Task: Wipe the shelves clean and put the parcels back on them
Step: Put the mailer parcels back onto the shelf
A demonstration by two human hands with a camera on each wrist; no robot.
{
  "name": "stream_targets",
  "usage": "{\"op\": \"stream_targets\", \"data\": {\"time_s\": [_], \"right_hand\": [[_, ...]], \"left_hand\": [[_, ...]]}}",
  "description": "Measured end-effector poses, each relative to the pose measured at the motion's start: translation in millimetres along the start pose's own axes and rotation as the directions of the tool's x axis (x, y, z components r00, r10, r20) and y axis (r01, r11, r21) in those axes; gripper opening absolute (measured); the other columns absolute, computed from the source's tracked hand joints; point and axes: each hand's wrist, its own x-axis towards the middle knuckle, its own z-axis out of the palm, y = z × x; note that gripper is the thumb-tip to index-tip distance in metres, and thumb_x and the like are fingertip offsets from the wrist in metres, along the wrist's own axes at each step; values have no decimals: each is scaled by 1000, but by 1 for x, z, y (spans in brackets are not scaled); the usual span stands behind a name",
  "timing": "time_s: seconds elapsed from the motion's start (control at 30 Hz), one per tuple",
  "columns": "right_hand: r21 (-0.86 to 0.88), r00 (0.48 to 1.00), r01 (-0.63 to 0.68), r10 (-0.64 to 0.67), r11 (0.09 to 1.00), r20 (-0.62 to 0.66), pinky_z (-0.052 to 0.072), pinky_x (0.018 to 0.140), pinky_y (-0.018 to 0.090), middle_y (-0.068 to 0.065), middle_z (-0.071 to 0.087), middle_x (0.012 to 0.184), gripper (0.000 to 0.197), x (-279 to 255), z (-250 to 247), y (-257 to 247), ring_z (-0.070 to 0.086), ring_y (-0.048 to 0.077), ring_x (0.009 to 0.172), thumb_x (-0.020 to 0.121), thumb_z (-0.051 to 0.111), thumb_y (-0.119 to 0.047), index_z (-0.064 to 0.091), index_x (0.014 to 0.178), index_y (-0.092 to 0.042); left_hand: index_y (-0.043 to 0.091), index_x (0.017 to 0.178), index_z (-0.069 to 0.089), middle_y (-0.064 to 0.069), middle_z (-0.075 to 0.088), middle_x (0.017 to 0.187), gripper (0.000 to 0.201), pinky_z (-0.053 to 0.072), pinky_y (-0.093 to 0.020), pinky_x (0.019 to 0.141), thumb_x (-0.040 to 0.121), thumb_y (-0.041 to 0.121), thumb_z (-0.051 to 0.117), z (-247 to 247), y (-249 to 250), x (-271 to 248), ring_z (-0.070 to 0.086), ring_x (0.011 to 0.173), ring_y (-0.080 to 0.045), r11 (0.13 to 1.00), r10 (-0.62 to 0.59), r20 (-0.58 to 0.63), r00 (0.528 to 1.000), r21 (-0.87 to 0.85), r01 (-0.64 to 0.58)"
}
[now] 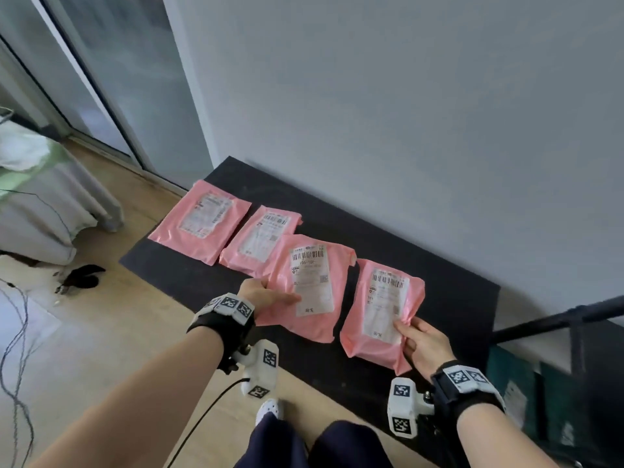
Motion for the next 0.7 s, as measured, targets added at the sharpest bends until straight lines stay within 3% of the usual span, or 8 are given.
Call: {"op": "stream_targets", "data": {"time_s": [0.13,0.3,0.4,0.5,0.7], "right_hand": [[22,995,-2,4,1000,-104,58,69,33,19,69,107,39,5,-10,1,69,30,96,81,68,1,59,119,-1],[24,991,-28,31,999,-127,59,73,35,18,69,108,36,13,-16,-2,68,30,98,83,66,3,59,118,0],[22,990,-46,48,999,-131,57,78,37,19,68,108,33,21,-16,-7,68,30,98,84,65,3,60,116,-1],[11,989,-75,76,997,-130,55,80,38,17,68,108,30,33,-15,-12,67,30,98,85,64,3,61,114,-4],[9,988,-101,102,995,-113,57,77,39,17,69,107,28,55,-8,-19,68,30,97,86,63,2,63,112,-6]], "left_hand": [[22,93,56,1,66,95,46,55,-27,74,61,36,86,26,19,24,65,86,-13,994,22,91,996,105,-31],[22,108,60,6,64,95,63,55,-32,84,57,51,83,44,28,44,63,87,-12,967,3,68,998,256,-20],[17,118,58,1,65,103,70,53,-35,88,59,44,85,51,33,54,62,94,-18,959,-44,63,997,281,25],[13,113,60,-2,66,102,62,53,-38,89,61,36,86,54,37,63,63,95,-21,965,-85,60,995,253,67],[11,108,61,-4,68,101,61,54,-41,90,58,35,88,57,41,81,65,95,-23,972,-116,53,992,209,102]]}}
